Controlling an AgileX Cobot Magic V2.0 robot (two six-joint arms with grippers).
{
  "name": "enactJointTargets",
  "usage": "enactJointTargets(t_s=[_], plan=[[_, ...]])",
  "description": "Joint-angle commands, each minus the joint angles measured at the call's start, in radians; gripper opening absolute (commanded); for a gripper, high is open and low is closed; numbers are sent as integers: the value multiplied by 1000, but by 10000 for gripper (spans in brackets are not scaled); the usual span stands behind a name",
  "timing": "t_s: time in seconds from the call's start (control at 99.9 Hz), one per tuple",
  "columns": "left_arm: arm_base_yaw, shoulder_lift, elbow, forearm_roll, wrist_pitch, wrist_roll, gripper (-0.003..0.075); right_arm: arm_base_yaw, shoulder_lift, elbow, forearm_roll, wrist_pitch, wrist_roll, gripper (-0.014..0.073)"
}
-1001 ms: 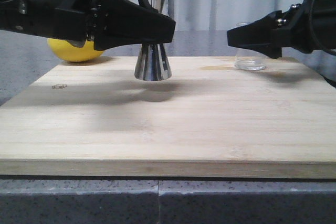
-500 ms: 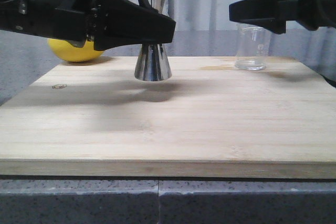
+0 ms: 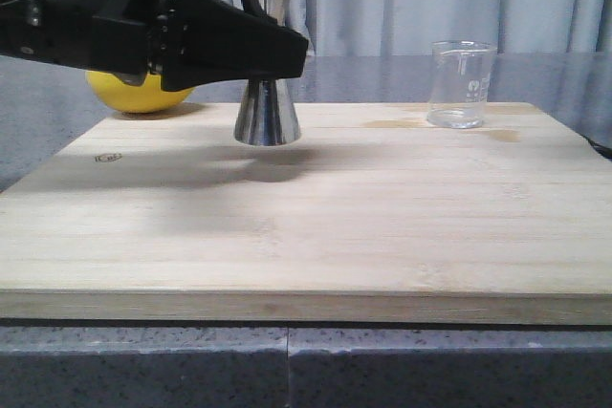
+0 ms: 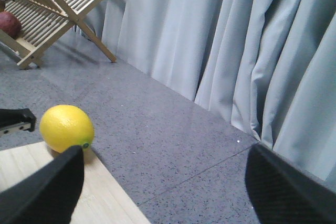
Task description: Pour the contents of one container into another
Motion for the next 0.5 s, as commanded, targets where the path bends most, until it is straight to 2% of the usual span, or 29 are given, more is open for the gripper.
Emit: enactJointTargets(t_s=[0.0, 0.22, 0.49], plan=[[24, -45, -28, -63, 116, -8, -18, -7, -75, -20, -3, -17, 61, 543], [69, -45, -28, -50, 116, -8, -18, -7, -160, -20, -128, -9, 213, 542], [83, -45, -28, -8, 116, -8, -18, -7, -255, -20, -254, 0, 326, 542]])
